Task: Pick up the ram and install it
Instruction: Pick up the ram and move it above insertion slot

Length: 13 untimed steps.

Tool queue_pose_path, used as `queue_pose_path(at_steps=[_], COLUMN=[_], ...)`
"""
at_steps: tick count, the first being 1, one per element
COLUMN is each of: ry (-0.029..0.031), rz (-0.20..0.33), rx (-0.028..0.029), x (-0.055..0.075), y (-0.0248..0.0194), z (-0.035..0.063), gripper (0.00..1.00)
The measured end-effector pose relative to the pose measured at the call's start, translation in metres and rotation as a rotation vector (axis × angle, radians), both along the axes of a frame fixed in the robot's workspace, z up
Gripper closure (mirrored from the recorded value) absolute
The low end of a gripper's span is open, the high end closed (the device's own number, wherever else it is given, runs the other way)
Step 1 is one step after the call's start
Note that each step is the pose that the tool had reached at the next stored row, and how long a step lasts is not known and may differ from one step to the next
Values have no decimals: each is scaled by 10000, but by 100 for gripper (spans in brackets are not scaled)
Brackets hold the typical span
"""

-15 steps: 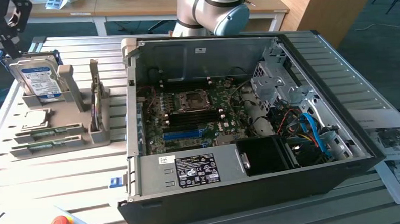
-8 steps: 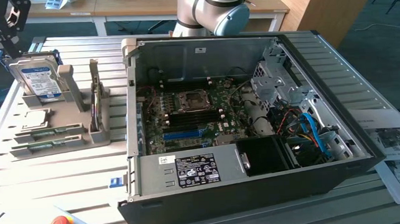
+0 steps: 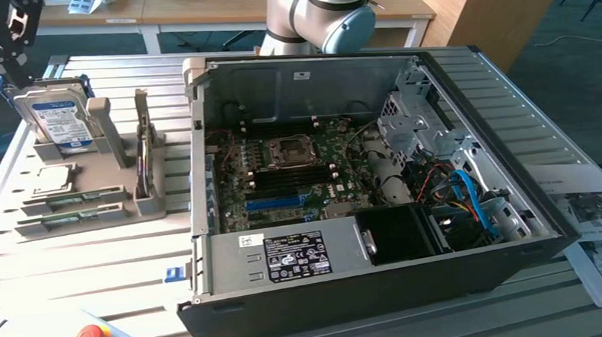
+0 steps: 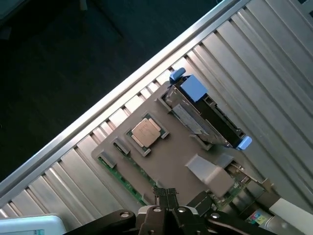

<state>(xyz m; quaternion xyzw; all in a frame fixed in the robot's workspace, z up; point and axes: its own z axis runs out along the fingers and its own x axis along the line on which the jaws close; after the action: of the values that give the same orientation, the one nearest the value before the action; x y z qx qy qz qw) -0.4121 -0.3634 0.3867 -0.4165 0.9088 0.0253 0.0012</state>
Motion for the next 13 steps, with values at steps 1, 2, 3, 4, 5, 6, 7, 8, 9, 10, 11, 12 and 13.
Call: queue_pose_path(at_steps=[1, 2, 3, 4, 5, 6, 7, 8, 9, 10, 11, 12, 13], ry=[0, 0, 0, 0, 0, 0, 1, 0, 0, 0, -1, 0, 0], rz=[180, 360, 551, 731, 911, 1090, 1270, 1450, 1641, 1822, 2001, 2181, 2361], rx=[1, 0, 0, 1, 0, 0, 0, 1, 1, 0, 0, 0, 0], x=[0, 0, 0, 0, 0, 0, 0, 0, 0, 0, 0, 0, 1], y=[0, 0, 0, 0, 0, 0, 0, 0, 0, 0, 0, 0, 0], z=[-1, -1, -2, -2, -3, -4, -4, -5, -6, -6, -7, -8, -8], gripper=[90, 90, 90, 90, 90, 90, 90, 90, 90, 90, 90, 90, 90])
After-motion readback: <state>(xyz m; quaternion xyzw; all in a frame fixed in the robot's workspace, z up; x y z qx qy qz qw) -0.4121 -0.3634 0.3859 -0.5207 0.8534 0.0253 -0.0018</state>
